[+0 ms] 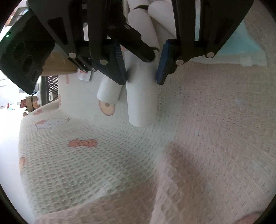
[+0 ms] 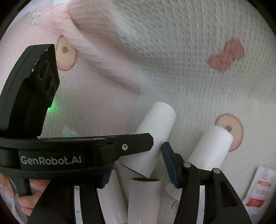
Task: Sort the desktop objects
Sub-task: 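Lower the right gripper onto a white tube and close on it, then lift the tube with the right gripper and carry it over the box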
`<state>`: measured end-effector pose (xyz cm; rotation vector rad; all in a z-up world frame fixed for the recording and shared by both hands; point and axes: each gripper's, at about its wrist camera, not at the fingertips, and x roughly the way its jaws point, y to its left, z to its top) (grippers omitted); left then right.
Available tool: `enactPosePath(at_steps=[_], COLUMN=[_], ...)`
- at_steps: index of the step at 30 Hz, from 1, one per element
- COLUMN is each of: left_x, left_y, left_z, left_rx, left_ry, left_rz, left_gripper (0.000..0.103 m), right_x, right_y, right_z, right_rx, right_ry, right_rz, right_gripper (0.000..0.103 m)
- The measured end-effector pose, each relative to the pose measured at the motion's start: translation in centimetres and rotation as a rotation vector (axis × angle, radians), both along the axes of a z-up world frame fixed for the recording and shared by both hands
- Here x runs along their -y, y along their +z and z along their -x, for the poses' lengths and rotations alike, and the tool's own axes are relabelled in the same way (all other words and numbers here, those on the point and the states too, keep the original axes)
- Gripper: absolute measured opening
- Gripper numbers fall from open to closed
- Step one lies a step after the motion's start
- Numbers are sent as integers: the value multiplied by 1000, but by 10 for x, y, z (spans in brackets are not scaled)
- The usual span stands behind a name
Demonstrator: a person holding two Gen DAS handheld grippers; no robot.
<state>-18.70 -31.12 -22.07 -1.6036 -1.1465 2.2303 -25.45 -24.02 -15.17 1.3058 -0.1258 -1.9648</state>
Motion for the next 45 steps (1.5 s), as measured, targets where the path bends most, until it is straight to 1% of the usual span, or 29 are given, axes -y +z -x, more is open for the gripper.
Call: enactPosePath(at_steps=[1, 2, 4, 5, 7, 8, 10, 11, 13, 14, 16, 17, 20, 22, 23, 26, 29, 32, 33, 37, 42, 45], left_x=[0, -1, -5, -7, -10, -11, -12, -12, -10, -6, -1, 2, 5, 5, 4, -2, -6, -9, -8, -5, 0, 3], left_y=[1, 4, 13, 17, 22, 22, 24, 26, 25, 24, 18, 14, 0, -14, -17, -29, -40, -50, -52, -54, -50, -43], left_z=[-1, -2, -6, -9, -13, -14, -15, -15, -15, -16, -14, -12, -7, -2, -1, 4, 9, 10, 9, 7, 1, -3], left_rx=[5, -2, -11, -6, -3, 0, 9, 5, 1, 3, 4, 4, 7, 34, 37, 53, 77, 68, 68, 54, 12, -17], left_ry=[-10, -13, -15, -32, -38, -34, -16, -13, -15, -12, 7, 20, 52, 51, 49, 39, 30, 31, 37, 40, 48, 49], left_rz=[-16, -64, -84, -74, -68, -67, -18, 10, 36, 36, 5, -14, -75, -122, -130, -122, -112, -161, -165, -170, -150, -137], left_gripper=[36, 29, 29, 29, 29, 29, 29, 29, 29, 31, 38, 43, 45, 45, 45, 45, 45, 45, 45, 45, 42, 41], right_x=[-2, -5, -9, -12, -15, -16, -15, -12, -8, -15, -20, -35, -39, -41, -42, -43, -42, -36, -35, -27, -19, -23], right_y=[4, 10, 19, 24, 29, 32, 36, 39, 40, 38, 32, 25, 7, -4, -11, -25, -30, -40, -41, -43, -44, -42], right_z=[-1, -2, -6, -7, -9, -11, -15, -18, -20, -24, -20, -19, -9, -5, -2, 4, 10, 19, 21, 23, 24, 27], right_rx=[1, 6, 1, 0, 15, 8, -44, -77, -111, -112, -90, -77, -37, -28, -18, 14, 24, 65, 62, 34, -4, 19], right_ry=[2, 12, 16, 17, 31, 38, 47, 56, 62, 62, 43, 29, -11, -28, -36, -55, -56, -53, -51, -37, -19, -34], right_rz=[15, 49, 51, 54, 47, 40, 10, -25, -60, -61, -55, -56, -46, -37, -39, -65, -44, -72, -74, -121, -166, -131], right_gripper=[52, 51, 50, 50, 50, 50, 49, 49, 49, 49, 49, 49, 50, 50, 50, 50, 50, 50, 50, 50, 50, 50])
